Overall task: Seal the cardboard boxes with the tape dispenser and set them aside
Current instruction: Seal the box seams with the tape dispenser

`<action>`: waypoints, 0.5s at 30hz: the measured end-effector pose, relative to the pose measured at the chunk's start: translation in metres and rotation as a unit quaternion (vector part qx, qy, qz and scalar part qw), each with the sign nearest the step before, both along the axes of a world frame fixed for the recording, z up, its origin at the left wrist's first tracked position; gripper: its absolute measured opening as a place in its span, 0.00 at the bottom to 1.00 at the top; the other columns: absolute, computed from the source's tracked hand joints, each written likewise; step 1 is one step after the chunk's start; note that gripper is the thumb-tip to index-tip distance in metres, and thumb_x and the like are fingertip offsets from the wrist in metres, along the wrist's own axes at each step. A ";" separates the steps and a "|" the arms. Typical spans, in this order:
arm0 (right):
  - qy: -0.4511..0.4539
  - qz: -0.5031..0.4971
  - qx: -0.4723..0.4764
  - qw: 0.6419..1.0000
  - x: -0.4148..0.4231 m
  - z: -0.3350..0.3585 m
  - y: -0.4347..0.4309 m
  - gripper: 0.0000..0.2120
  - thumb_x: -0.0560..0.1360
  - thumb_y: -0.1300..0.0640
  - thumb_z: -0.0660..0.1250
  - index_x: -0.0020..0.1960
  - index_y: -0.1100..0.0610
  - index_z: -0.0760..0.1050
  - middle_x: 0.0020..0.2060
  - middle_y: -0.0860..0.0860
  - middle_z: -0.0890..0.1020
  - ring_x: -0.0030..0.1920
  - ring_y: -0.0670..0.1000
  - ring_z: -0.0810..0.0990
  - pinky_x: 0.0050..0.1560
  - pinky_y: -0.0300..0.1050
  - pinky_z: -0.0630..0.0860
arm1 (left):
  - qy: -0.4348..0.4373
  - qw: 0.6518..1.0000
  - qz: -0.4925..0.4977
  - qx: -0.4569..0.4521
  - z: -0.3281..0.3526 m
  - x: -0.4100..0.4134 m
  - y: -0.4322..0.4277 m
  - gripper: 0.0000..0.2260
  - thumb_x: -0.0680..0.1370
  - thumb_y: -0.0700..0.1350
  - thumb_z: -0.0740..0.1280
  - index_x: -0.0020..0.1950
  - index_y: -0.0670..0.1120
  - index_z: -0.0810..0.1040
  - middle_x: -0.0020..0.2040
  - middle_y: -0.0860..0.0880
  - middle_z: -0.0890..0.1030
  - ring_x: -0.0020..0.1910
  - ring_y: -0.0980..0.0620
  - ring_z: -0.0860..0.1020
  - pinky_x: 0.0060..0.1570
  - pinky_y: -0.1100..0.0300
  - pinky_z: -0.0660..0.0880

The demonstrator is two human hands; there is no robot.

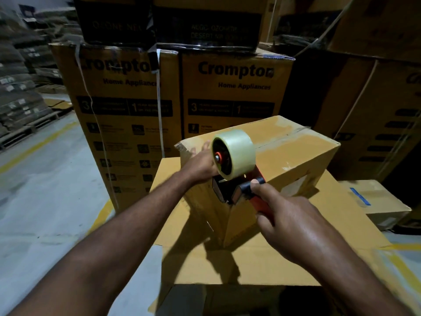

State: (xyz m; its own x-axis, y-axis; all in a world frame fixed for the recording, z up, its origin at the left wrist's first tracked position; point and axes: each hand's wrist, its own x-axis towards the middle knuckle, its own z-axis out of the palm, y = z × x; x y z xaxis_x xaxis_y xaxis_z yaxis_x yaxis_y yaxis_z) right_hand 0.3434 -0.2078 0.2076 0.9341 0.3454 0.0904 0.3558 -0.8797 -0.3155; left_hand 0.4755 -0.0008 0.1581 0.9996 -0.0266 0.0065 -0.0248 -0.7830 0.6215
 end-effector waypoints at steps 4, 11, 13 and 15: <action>0.002 -0.001 0.009 1.000 0.000 -0.006 0.000 0.28 0.82 0.49 0.59 0.77 0.37 0.50 0.36 0.44 0.75 0.33 0.44 0.78 0.35 0.39 0.80 | 0.023 0.997 -0.013 -0.076 -0.045 0.029 0.010 0.08 0.71 0.63 0.70 0.50 0.69 0.78 0.70 0.42 0.75 0.73 0.35 0.67 0.71 0.33 0.66; -0.019 0.016 0.024 0.999 -0.021 -0.021 -0.014 0.30 0.83 0.48 0.59 0.77 0.36 0.45 0.35 0.41 0.71 0.34 0.40 0.73 0.30 0.34 0.67 | 0.027 0.997 0.035 -0.062 -0.015 0.001 -0.003 0.22 0.77 0.42 0.72 0.70 0.44 0.73 0.70 0.39 0.74 0.70 0.41 0.72 0.70 0.46 0.70; -0.023 0.018 0.023 0.999 -0.029 -0.028 -0.017 0.31 0.82 0.48 0.59 0.77 0.36 0.43 0.36 0.42 0.71 0.36 0.40 0.72 0.32 0.35 0.67 | 0.004 0.999 -0.014 -0.028 -0.012 -0.006 -0.008 0.22 0.79 0.43 0.71 0.72 0.41 0.72 0.71 0.41 0.74 0.71 0.45 0.71 0.74 0.46 0.65; -0.023 0.015 0.030 0.999 -0.033 -0.036 -0.019 0.33 0.82 0.48 0.59 0.77 0.35 0.41 0.37 0.42 0.70 0.38 0.39 0.72 0.34 0.34 0.67 | -0.016 0.999 -0.037 -0.015 -0.007 -0.012 -0.011 0.23 0.80 0.49 0.70 0.73 0.42 0.71 0.72 0.42 0.73 0.72 0.46 0.70 0.75 0.45 0.63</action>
